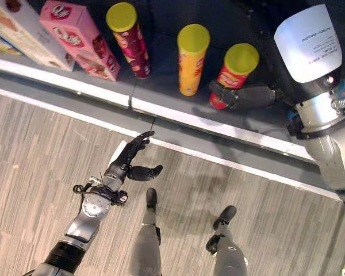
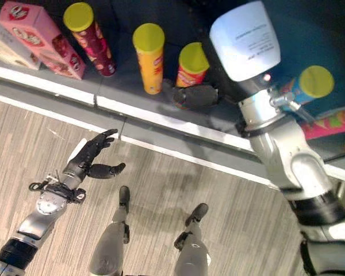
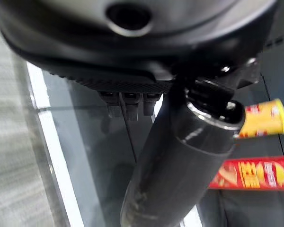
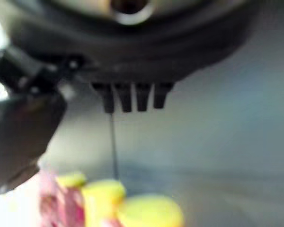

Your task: Put the goods on the table back onto the shelves and tidy them up.

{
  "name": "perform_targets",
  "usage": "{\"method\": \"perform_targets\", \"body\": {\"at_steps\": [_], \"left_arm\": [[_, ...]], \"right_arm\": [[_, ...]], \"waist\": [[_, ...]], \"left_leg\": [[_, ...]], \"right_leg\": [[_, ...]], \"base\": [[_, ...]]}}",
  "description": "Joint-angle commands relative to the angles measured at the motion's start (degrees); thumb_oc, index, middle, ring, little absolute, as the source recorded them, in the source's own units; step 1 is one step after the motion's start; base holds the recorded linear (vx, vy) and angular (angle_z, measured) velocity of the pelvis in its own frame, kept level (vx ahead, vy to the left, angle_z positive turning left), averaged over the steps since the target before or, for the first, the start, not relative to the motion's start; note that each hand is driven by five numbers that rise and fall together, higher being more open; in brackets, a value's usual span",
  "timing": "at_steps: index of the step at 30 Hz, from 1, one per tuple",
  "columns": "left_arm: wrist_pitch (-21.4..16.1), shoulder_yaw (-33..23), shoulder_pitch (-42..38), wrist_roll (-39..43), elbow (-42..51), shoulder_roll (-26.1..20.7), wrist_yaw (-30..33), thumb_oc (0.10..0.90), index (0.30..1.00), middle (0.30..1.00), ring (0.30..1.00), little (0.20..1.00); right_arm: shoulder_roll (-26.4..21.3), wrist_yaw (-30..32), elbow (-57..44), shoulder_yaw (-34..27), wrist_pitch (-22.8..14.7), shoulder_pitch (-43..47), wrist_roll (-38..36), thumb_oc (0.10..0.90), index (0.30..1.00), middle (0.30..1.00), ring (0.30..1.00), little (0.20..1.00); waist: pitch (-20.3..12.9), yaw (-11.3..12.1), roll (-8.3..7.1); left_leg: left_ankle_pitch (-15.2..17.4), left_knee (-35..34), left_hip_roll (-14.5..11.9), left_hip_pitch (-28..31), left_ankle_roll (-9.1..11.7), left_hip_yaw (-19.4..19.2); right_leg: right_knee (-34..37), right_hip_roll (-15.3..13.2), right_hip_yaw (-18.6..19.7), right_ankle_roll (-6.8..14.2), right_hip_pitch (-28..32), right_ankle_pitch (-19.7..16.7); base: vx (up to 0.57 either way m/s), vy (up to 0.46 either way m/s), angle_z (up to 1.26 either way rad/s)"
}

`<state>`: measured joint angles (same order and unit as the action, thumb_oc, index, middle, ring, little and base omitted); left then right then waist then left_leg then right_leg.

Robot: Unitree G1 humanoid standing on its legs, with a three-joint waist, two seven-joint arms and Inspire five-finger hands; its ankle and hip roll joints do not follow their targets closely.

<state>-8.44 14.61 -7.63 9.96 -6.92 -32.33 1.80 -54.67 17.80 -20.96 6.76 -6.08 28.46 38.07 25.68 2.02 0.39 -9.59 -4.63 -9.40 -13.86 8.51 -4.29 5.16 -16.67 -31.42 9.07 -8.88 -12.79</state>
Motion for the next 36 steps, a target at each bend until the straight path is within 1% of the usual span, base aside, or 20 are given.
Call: {"method": "perform_targets", "body": {"at_steps": [1,5,7,8,9,11,14,15,16,17,18,20,21,23,24,26,27,30,33,36], "left_arm": [[-3.87,-1.66,2.74,-0.53,1.96,-0.68,0.1,0.8,0.9,0.9,0.9,0.9],[-3.89,-3.28,5.25,-0.86,2.45,0.1,-1.11,0.8,0.9,0.9,0.9,0.9],[-3.88,-4.56,6.6,-0.76,3.09,-0.3,-2.78,0.8,0.9,0.9,0.9,0.9],[-4.01,-5.96,7.65,-0.28,3.23,-0.1,-3.95,0.8,0.9,0.9,0.9,0.9],[-4.13,-6.46,8.04,-0.05,3.18,-0.06,-4.45,0.8,0.9,0.9,0.9,0.9],[-4.23,-6.94,8.37,0.11,3.48,-0.23,-4.93,0.8,0.9,0.9,0.9,0.9],[-4.83,-7.68,8.25,0.86,4.32,-0.57,-5.81,0.8,0.9,0.9,0.9,0.9],[-5.04,-7.69,8.02,1.18,4.6,-0.52,-5.99,0.8,0.9,0.9,0.9,0.9],[-5.21,-7.47,6.92,1.91,4.62,-0.14,-6.3,0.8,0.9,0.9,0.9,0.9],[-5.22,-7.52,6.92,1.92,4.61,-0.2,-6.3,0.8,0.9,0.9,0.9,0.9],[-5.65,-7.06,5.29,2.68,4.35,0.68,-5.64,0.8,0.9,0.9,0.9,0.9],[-6.07,-6.33,2.85,3.57,3.51,1.76,-4.97,0.8,0.9,0.9,0.9,0.9],[-6.19,-5.69,-0.09,4.27,2.54,2.98,-3.92,0.8,0.9,0.9,0.9,0.9],[-6.59,-5.36,-2.77,4.55,1.81,3.92,-2.83,0.8,0.9,0.9,0.9,0.9],[-6.8,-5.09,-5.13,4.24,0.97,4.9,-1.19,0.8,0.9,0.9,0.9,0.9],[-6.97,-5.1,-6.2,3.86,0.47,5.14,-0.54,0.8,0.9,0.9,0.9,0.9],[-7.23,-4.41,-8.84,3.7,-0.51,6.22,0.63,0.8,0.9,0.9,0.9,0.9],[-7.5,-4.06,-11.58,1.59,-1.06,5.99,2.39,0.8,0.9,0.9,0.9,0.9],[-7.48,-3.84,-14.14,-1.12,-2.13,5.5,4.78,0.8,0.9,0.9,0.9,0.9],[-7.6,-3.98,-14.29,-1.19,-2.01,5.54,5.07,0.8,0.9,0.9,0.9,0.9]], "right_arm": [[1.92,0.01,-5.14,-5.66,-4.2,-1.94,-8.1,0.8,0.9,0.9,0.9,0.9],[5.08,-10.12,-10.08,-7.44,-10.9,-14.8,-30.68,0.8,0.9,0.9,0.9,0.9],[6.26,-20.37,-11.8,-7.69,-12.29,-23.04,-48.38,0.8,0.9,0.9,0.9,0.9],[7.29,-29.81,-12.52,-6.95,-11.02,-30.46,-63.63,0.8,0.9,0.9,0.9,0.9],[7.13,-34.02,-12.0,-6.39,-8.55,-34.31,-69.88,0.8,0.9,0.9,0.9,0.9],[5.89,-37.62,-11.92,-6.35,-7.03,-37.73,-73.65,0.8,0.9,0.9,0.9,0.9],[3.73,-44.45,-6.53,-4.11,0.23,-45.99,-79.59,0.8,0.9,0.9,0.9,0.9],[3.36,-46.4,-4.66,-3.35,1.93,-48.18,-80.28,0.8,0.9,0.9,0.9,0.9],[5.43,-47.36,4.11,-0.29,5.37,-51.07,-78.98,0.8,0.9,0.9,0.9,0.9],[5.5,-47.42,4.34,-0.1,5.26,-50.85,-78.93,0.8,0.9,0.9,0.9,0.9],[9.04,-46.77,14.58,2.42,6.34,-51.91,-76.62,0.8,0.9,0.9,0.9,0.9],[13.47,-45.8,25.46,4.52,5.53,-51.46,-72.11,0.8,0.9,0.9,0.9,0.9],[18.21,-43.79,36.12,6.01,4.75,-50.09,-67.22,0.8,0.9,0.9,0.9,0.9],[23.97,-41.65,46.65,6.6,3.5,-48.77,-61.9,0.8,0.9,0.9,0.9,0.9],[28.53,-39.2,53.56,6.0,3.0,-48.29,-60.02,0.8,0.9,0.9,0.9,0.9],[30.92,-37.71,57.05,5.6,2.42,-47.38,-58.78,0.8,0.9,0.9,0.9,0.9],[35.43,-34.84,66.83,5.24,1.91,-45.31,-56.48,0.8,0.9,0.9,0.9,0.9],[39.66,-31.17,73.78,3.83,1.52,-43.23,-53.69,0.8,0.9,0.9,0.9,0.9],[40.77,-30.25,72.49,4.74,1.0,-42.74,-53.84,0.8,0.9,0.9,0.9,0.9],[41.21,-29.95,72.6,5.18,0.89,-42.42,-54.08,0.8,0.9,0.9,0.9,0.9]], "waist": [[-5.96,0.17,-3.29],[-6.35,-2.1,-4.7],[-6.6,-3.13,-5.47],[-6.66,-4.09,-6.0],[-6.75,-4.49,-6.34],[-6.91,-4.63,-6.52],[-6.97,-5.14,-6.94],[-6.92,-5.16,-6.99],[-6.78,-5.22,-6.84],[-6.75,-5.24,-6.9],[-6.59,-5.2,-6.41],[-6.02,-5.36,-6.42],[-5.56,-5.65,-6.36],[-5.06,-6.02,-6.47],[-4.82,-6.56,-6.66],[-4.55,-6.62,-6.77],[-4.06,-6.97,-6.77],[-3.26,-8.04,-6.93],[-2.61,-8.67,-7.96],[-2.58,-8.65,-8.15]], "left_leg": [[7.21,-0.37,-1.86,3.94,1.63,-6.28],[7.28,-0.37,-2.14,5.4,1.8,-8.23],[7.26,-0.37,-2.33,5.9,2.02,-9.07],[7.2,-0.37,-2.38,6.46,2.18,-9.8],[7.13,-0.37,-2.45,6.76,2.29,-10.17],[7.14,-0.37,-2.53,6.98,2.41,-10.47],[6.96,-0.37,-2.7,7.6,2.68,-11.37],[6.89,-0.37,-2.77,7.64,2.81,-11.48],[6.83,-0.37,-2.79,7.82,2.93,-11.59],[6.84,-0.37,-2.8,7.84,2.94,-11.6],[7.74,-0.37,-3.22,8.48,3.45,-11.35],[7.77,-0.37,-3.33,8.65,3.55,-11.31],[7.71,-0.37,-3.37,8.6,3.56,-11.27],[7.69,-0.37,-3.5,8.47,3.55,-11.28],[7.65,-0.37,-3.57,8.4,3.52,-11.43],[7.67,-0.37,-3.66,8.32,3.49,-11.53],[7.69,-0.37,-3.74,8.23,3.4,-11.61],[7.7,-0.37,-3.95,8.24,3.36,-12.46],[6.53,-0.37,-3.93,7.47,2.92,-13.6],[6.55,-0.37,-4.01,7.53,2.88,-13.86]], "right_leg": [[-4.3,-2.1,2.61,5.6,1.79,6.25],[-2.92,-1.3,4.35,5.55,1.99,5.43],[-2.36,-1.0,4.89,5.59,2.09,4.98],[-2.21,-0.79,5.46,5.56,2.08,4.87],[-2.19,-0.72,5.67,5.55,2.06,4.75],[-2.09,-0.55,5.94,5.53,2.03,4.73],[-1.91,-0.4,6.48,5.5,2.07,4.67],[-1.82,-0.34,6.5,5.49,2.16,4.66],[-1.87,-0.46,6.27,5.45,2.25,4.57],[-1.87,-0.45,6.28,5.45,2.26,4.57],[-1.73,-0.05,6.73,5.75,2.98,5.42],[-1.65,-0.07,6.48,5.73,3.25,5.48],[-1.54,-0.13,6.42,5.71,3.28,5.54],[-1.49,-0.09,6.56,5.71,3.14,5.6],[-1.5,0.01,6.87,5.68,2.84,5.62],[-1.53,0.1,7.06,5.66,2.58,5.63],[-1.48,0.2,7.39,5.62,2.23,5.6],[-1.38,0.58,8.5,5.59,1.28,5.49],[-1.18,0.66,8.79,5.23,-0.25,4.26],[-1.07,0.74,9.03,5.26,-0.47,4.19]], "base": [[0.01,0.003,-0.22],[0.0,0.004,-0.25],[0.0,0.001,-0.27],[0.0,0.017,-0.3],[0.0,0.016,-0.27],[0.01,-0.002,-0.18],[0.01,0.0,-0.17],[0.02,-0.013,-0.18],[0.01,-0.009,-0.16],[0.08,-0.019,-0.12],[0.07,-0.023,-0.09],[0.03,-0.042,-0.03],[-0.01,-0.05,-0.02],[-0.02,-0.051,-0.01],[-0.01,-0.039,-0.05],[-0.02,-0.035,-0.09],[-0.03,-0.037,-0.07],[-0.02,-0.012,-0.13],[-0.08,-0.033,-0.21],[0.0,-0.012,0.0]]}}
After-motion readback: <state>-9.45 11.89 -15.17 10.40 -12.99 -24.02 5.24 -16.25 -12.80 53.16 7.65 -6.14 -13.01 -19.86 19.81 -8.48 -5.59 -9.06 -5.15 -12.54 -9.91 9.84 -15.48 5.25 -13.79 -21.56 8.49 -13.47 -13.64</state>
